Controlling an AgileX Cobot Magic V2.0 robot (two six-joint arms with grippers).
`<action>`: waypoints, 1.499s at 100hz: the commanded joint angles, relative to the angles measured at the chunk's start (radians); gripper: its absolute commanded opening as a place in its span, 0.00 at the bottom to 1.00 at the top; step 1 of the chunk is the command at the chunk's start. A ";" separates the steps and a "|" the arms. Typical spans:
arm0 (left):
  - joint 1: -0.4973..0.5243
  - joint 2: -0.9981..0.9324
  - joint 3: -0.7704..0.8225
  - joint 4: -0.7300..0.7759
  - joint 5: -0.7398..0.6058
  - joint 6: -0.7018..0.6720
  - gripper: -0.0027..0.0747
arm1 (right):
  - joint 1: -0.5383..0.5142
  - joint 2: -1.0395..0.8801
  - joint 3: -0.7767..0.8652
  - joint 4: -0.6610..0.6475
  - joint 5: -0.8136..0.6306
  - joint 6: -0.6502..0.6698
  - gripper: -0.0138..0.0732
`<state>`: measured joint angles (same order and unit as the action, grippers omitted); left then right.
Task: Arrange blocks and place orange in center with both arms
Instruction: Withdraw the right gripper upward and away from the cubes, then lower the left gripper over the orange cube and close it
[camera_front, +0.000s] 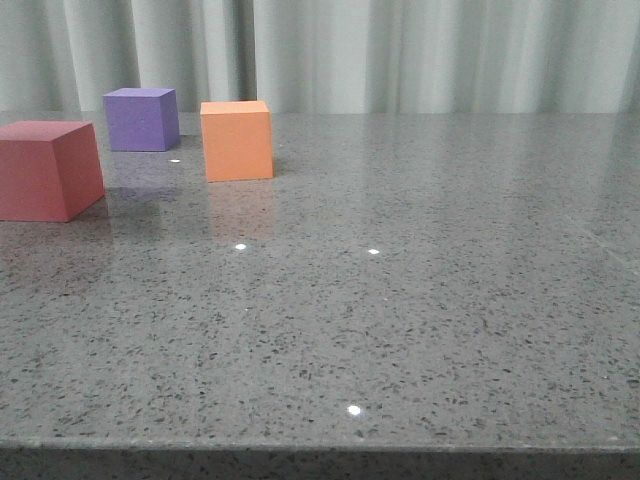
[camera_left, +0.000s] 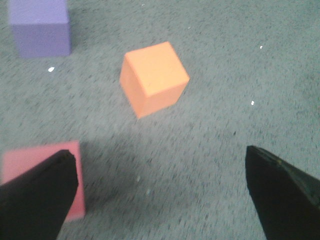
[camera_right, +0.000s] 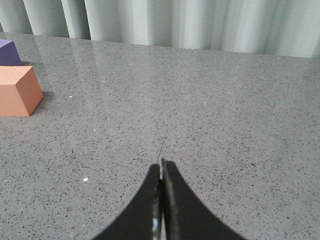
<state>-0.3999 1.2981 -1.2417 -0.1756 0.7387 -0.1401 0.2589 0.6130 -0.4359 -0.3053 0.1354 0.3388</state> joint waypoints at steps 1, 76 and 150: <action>-0.039 0.067 -0.112 0.040 -0.078 -0.071 0.86 | -0.005 -0.003 -0.026 -0.020 -0.076 -0.001 0.03; -0.136 0.363 -0.381 0.260 -0.080 -0.311 0.86 | -0.005 -0.003 -0.026 -0.020 -0.076 -0.001 0.03; -0.204 0.551 -0.521 0.563 0.038 -0.687 0.86 | -0.005 -0.003 -0.026 -0.020 -0.076 -0.001 0.03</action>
<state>-0.5969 1.8850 -1.7254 0.3586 0.8074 -0.8004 0.2589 0.6130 -0.4359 -0.3070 0.1354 0.3388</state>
